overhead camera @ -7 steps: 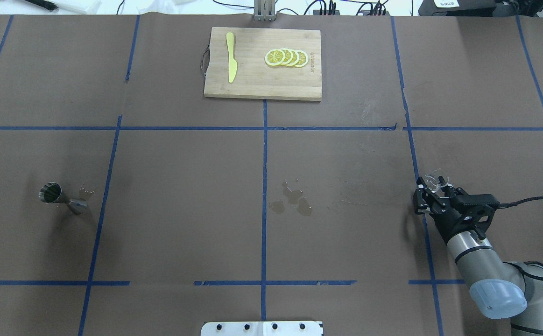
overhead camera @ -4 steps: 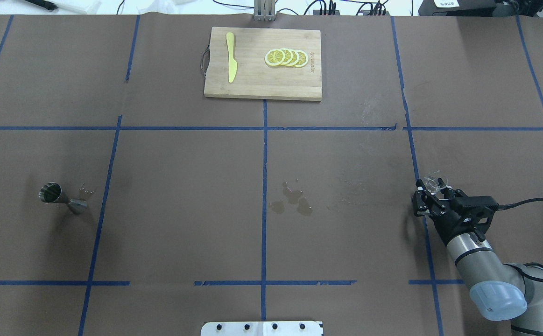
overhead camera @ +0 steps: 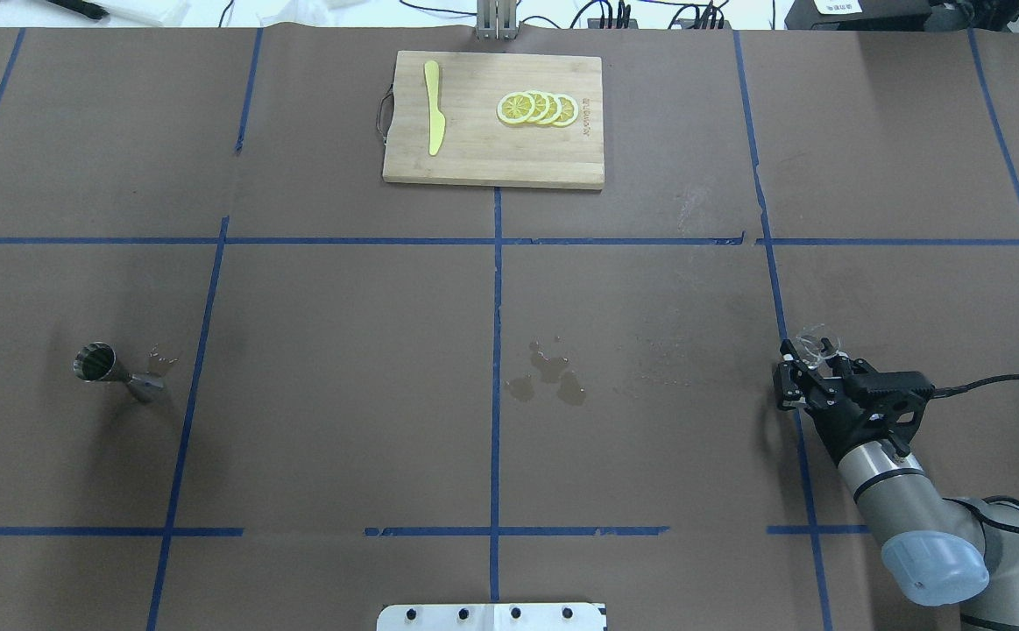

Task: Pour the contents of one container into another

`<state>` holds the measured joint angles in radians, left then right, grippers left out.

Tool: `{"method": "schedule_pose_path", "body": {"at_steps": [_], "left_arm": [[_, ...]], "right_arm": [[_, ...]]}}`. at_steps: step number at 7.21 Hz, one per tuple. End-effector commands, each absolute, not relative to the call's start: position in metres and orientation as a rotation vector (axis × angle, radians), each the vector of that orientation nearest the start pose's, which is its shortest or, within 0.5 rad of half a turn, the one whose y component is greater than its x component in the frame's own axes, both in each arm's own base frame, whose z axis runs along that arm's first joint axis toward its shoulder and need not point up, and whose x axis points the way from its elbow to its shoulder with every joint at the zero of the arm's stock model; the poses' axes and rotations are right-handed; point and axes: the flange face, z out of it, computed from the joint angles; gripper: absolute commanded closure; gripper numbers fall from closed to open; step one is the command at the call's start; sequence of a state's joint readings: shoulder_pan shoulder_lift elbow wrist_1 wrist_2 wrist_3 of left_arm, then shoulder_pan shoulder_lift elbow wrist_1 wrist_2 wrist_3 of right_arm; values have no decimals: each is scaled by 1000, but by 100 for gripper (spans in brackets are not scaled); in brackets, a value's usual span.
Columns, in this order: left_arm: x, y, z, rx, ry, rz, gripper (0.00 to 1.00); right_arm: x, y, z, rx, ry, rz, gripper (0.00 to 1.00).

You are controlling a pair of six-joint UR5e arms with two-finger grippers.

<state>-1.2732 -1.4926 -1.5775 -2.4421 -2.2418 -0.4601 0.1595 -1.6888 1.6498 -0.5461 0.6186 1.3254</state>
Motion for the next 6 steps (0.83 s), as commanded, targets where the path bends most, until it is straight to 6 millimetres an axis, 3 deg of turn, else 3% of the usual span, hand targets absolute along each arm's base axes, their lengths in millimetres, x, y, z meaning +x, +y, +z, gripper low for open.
{"method": "schedule_pose_path", "body": {"at_steps": [1,3,4,6], "left_arm": [[73,-483,597,480,871,119,0],[73,-483,597,480,871,119,0],[73,-483,597,480,871,119,0],[73,-483,597,480,870,119,0]], "right_arm": [[-406,-282,552,1030,-707,388,79],[-405,-281,553,1029,-706,386,73],[-405,-281,553,1029,-707,387,60],[-405,-281,553,1027,-709,388,48]]}}
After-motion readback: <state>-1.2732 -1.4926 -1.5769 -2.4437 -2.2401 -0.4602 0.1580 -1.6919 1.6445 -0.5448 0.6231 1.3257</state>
